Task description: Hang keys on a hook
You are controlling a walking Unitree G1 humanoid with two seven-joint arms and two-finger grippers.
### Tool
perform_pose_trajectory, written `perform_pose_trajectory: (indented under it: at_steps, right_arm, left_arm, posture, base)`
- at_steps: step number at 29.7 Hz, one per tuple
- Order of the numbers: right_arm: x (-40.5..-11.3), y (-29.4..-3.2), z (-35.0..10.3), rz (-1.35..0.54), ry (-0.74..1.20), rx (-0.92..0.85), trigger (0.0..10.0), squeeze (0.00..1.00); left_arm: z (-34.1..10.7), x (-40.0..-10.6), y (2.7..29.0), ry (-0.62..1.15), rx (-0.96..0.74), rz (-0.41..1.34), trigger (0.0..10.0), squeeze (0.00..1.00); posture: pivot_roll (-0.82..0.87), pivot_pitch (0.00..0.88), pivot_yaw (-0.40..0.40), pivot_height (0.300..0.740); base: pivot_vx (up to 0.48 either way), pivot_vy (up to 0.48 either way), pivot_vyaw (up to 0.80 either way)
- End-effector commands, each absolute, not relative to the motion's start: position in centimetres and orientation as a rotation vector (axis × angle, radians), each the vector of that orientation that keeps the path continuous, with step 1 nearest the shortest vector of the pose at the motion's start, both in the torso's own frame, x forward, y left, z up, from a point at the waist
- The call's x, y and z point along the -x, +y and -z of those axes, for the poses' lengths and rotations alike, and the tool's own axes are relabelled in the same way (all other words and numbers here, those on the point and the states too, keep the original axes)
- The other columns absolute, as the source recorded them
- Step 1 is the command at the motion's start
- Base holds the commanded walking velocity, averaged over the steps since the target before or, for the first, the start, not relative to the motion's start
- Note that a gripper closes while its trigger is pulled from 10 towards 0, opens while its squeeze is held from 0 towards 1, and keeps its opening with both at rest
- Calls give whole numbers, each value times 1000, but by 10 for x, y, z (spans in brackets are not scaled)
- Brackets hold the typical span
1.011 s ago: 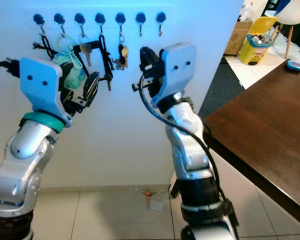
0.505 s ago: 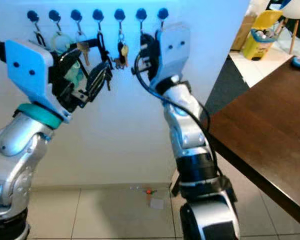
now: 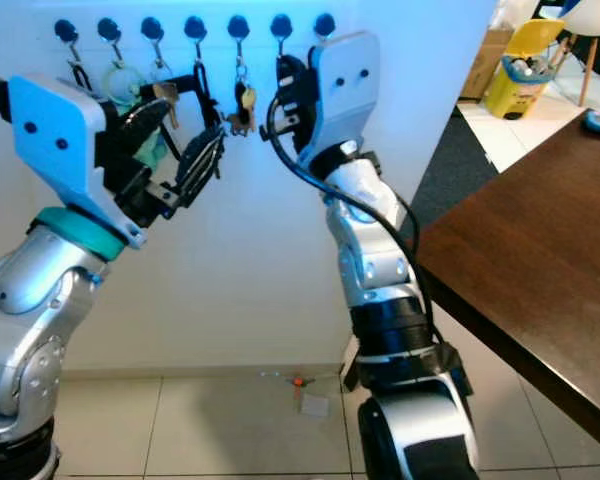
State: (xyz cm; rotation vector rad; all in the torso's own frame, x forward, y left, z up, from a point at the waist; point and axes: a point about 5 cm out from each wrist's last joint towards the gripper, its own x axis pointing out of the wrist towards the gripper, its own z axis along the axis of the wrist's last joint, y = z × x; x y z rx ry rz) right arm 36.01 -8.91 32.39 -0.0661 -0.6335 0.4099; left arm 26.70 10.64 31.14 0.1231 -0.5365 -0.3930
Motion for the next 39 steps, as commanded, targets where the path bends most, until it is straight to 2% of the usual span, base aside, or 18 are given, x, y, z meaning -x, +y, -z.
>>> perform_pose_trajectory:
  at_steps: [1,15,25,39]
  right_arm:
    - [-353,-86,-328,-428,-677,49,10000,0]
    - [-358,-90,-338,-429,-703,26,10000,0]
    - [-371,-96,-327,-368,-576,-87,10000,0]
    - [-373,-100,-317,-339,-545,-93,10000,0]
  left_arm:
    - [-313,-264,104,-535,-121,413,10000,0]
    - [-313,-265,104,-529,-118,413,10000,0]
    - [-314,-264,105,-525,-119,412,10000,0]
    - [-314,-264,104,-521,-119,415,10000,0]
  posture:
    - [-42,111,105,740]
    - [-44,108,106,740]
    - [-41,108,107,740]
    - [-41,108,107,740]
  base:
    - [0,0,0]
    - [0,0,0]
    - [0,0,0]
    - [0,0,0]
